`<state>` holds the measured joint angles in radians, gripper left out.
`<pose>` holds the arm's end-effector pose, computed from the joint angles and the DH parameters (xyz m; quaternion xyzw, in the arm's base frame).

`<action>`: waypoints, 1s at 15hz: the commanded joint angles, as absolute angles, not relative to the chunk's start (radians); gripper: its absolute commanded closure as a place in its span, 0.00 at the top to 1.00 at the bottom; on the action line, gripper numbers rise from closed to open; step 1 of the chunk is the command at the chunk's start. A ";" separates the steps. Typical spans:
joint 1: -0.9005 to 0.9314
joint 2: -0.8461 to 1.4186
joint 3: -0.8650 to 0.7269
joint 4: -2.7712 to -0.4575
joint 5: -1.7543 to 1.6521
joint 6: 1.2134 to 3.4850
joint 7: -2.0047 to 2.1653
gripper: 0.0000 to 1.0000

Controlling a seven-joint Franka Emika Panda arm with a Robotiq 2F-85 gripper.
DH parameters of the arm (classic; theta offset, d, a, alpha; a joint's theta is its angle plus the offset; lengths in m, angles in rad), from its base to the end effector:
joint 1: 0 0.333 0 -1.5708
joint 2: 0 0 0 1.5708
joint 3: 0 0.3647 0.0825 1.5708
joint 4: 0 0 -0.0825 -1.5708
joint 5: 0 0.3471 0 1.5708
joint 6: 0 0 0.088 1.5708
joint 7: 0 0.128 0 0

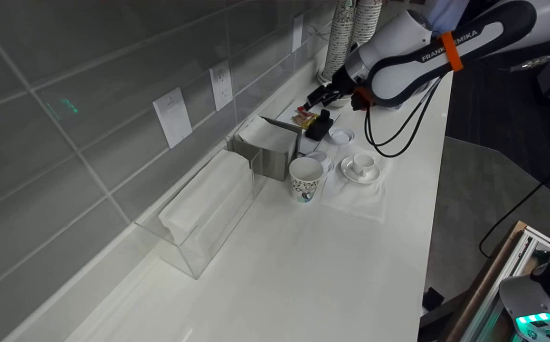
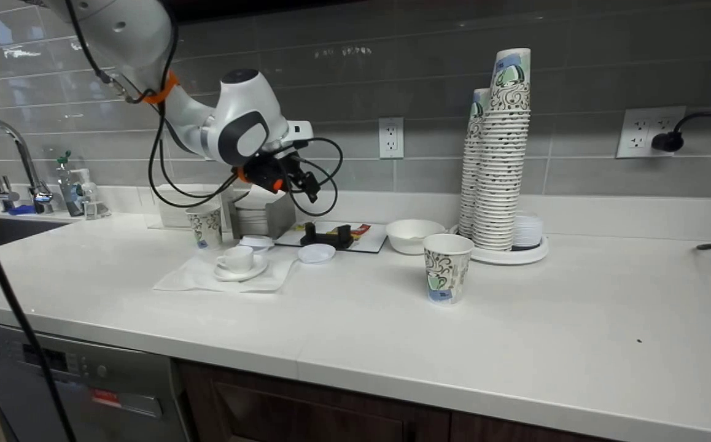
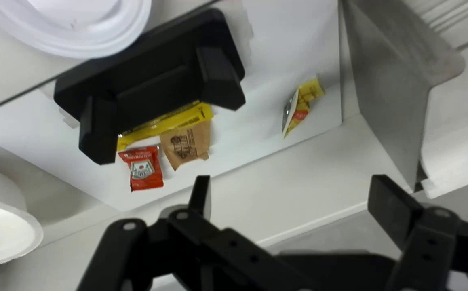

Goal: Take the yellow sachet out of the small white bowl and place it with the other sachets

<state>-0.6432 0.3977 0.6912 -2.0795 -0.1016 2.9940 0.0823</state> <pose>0.6324 -0.0046 0.4002 -0.9489 0.0265 -0.2945 0.1103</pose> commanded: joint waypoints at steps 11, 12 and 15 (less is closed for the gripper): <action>-0.183 -0.119 0.140 -2.352 0.037 2.643 0.082 1.00; -0.161 -0.141 0.113 -2.363 0.042 2.630 0.078 1.00; -0.104 -0.205 0.046 -2.388 0.102 2.571 0.018 1.00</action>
